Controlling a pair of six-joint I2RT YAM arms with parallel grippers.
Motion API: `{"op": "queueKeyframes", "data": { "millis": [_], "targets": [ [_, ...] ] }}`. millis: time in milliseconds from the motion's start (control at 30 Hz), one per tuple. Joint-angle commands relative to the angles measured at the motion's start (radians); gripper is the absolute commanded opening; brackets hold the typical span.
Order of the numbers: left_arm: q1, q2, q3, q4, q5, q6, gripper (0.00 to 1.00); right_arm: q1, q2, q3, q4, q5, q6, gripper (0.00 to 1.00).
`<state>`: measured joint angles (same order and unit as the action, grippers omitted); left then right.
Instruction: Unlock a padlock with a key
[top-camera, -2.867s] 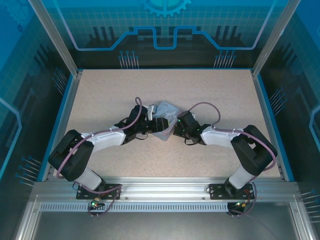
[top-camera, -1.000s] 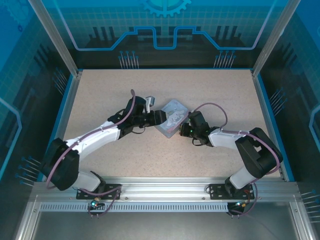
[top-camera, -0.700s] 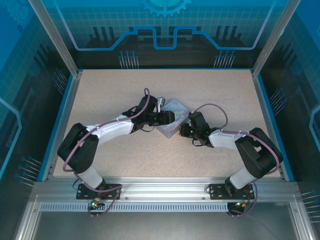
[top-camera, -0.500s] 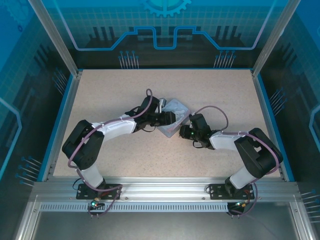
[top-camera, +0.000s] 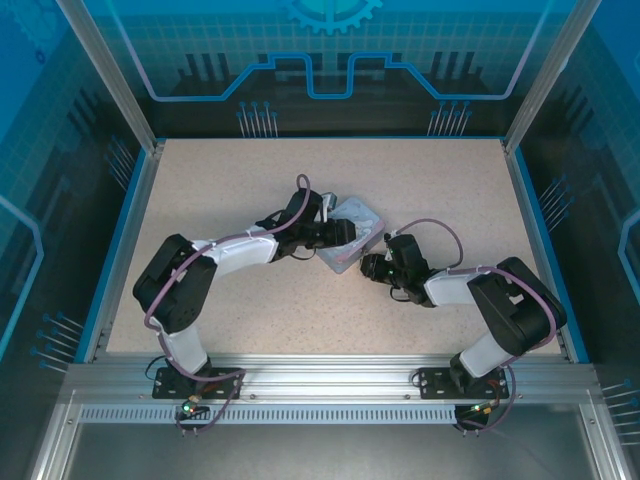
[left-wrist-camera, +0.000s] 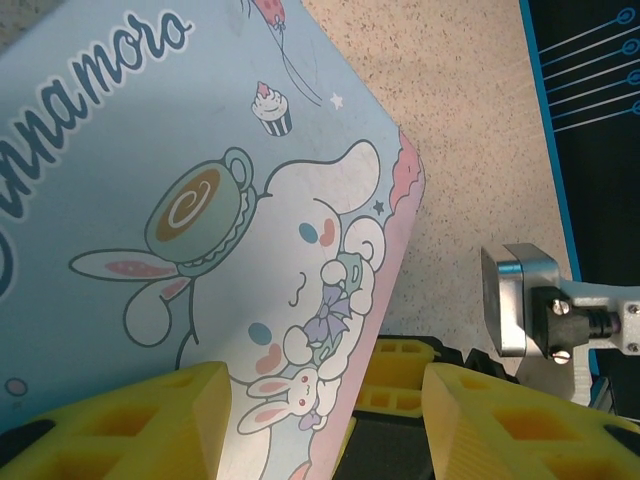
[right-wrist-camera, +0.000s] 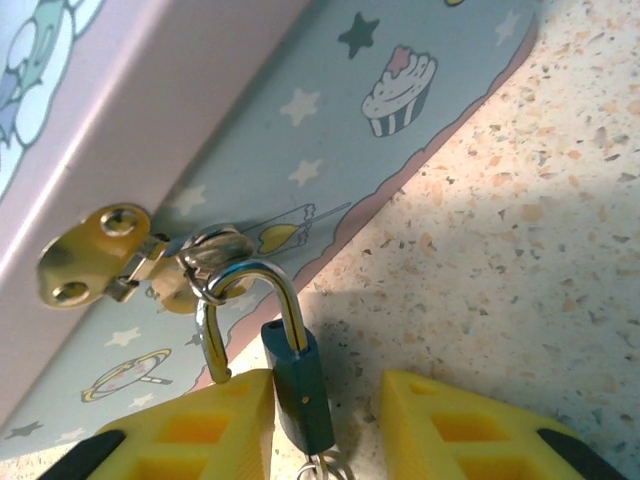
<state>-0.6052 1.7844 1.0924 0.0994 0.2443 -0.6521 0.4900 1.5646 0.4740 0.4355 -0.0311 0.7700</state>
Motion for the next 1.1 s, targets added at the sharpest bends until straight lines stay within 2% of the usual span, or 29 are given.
{"op": "queueKeyframes", "data": {
  "millis": [0, 167, 333, 633, 1067],
  "targets": [
    [-0.002, 0.038, 0.012, -0.012, 0.009, 0.002, 0.54, -0.009, 0.033, -0.018, -0.020, -0.040, -0.007, 0.28],
    [-0.003, 0.037, 0.009, -0.025, -0.003, 0.007, 0.54, -0.011, 0.032, -0.033, -0.005, -0.028, 0.003, 0.10],
    [-0.003, 0.027, -0.007, -0.039, -0.019, 0.011, 0.55, -0.028, 0.009, -0.035, 0.007, -0.010, 0.007, 0.01],
    [-0.003, 0.013, -0.052, -0.051, -0.046, 0.007, 0.55, -0.053, -0.012, -0.033, -0.011, 0.105, 0.116, 0.00],
    [-0.024, 0.046, -0.080, -0.026, -0.043, -0.027, 0.55, -0.029, 0.020, 0.099, -0.146, 0.232, 0.236, 0.00]
  ]
}}
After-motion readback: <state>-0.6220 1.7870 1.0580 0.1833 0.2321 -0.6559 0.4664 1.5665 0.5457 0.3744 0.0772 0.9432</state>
